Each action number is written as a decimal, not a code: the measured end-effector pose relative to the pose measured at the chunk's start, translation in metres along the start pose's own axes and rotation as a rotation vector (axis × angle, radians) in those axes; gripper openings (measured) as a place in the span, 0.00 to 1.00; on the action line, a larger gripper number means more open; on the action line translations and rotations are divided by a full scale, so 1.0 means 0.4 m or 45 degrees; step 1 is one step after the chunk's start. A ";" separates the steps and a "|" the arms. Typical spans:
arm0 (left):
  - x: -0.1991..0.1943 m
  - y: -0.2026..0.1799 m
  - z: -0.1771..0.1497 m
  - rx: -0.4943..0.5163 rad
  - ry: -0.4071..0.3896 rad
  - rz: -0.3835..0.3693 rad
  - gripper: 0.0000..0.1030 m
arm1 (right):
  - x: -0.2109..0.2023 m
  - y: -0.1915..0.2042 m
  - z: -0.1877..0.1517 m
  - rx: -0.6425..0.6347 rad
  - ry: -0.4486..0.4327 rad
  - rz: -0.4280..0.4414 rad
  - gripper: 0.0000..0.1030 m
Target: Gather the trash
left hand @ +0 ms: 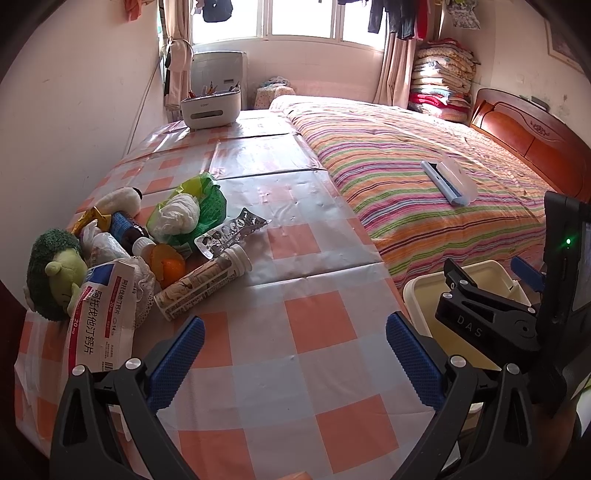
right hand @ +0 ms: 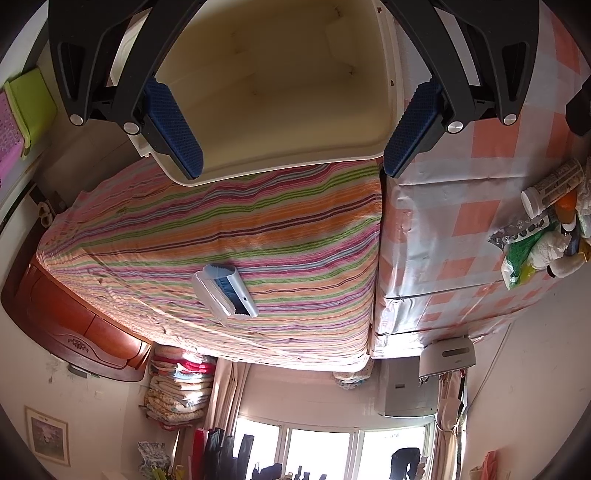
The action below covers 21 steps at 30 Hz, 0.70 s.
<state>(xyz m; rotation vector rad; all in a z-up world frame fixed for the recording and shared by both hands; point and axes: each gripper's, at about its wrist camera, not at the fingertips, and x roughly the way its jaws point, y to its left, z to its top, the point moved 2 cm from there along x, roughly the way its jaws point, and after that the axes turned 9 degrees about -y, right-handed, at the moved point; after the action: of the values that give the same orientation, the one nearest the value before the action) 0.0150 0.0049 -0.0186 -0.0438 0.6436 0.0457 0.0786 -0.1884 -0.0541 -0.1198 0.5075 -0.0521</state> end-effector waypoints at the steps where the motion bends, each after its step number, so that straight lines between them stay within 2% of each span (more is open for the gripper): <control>1: 0.000 0.000 0.000 0.000 0.000 0.000 0.93 | -0.001 0.000 0.000 0.000 -0.001 -0.001 0.94; 21: -0.004 0.015 0.000 -0.009 -0.004 0.005 0.93 | -0.004 0.009 0.001 -0.007 -0.005 0.008 0.94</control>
<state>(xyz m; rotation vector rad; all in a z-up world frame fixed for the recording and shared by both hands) 0.0136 0.0107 -0.0178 -0.0495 0.6403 0.0522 0.0776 -0.1847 -0.0535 -0.1234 0.5041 -0.0446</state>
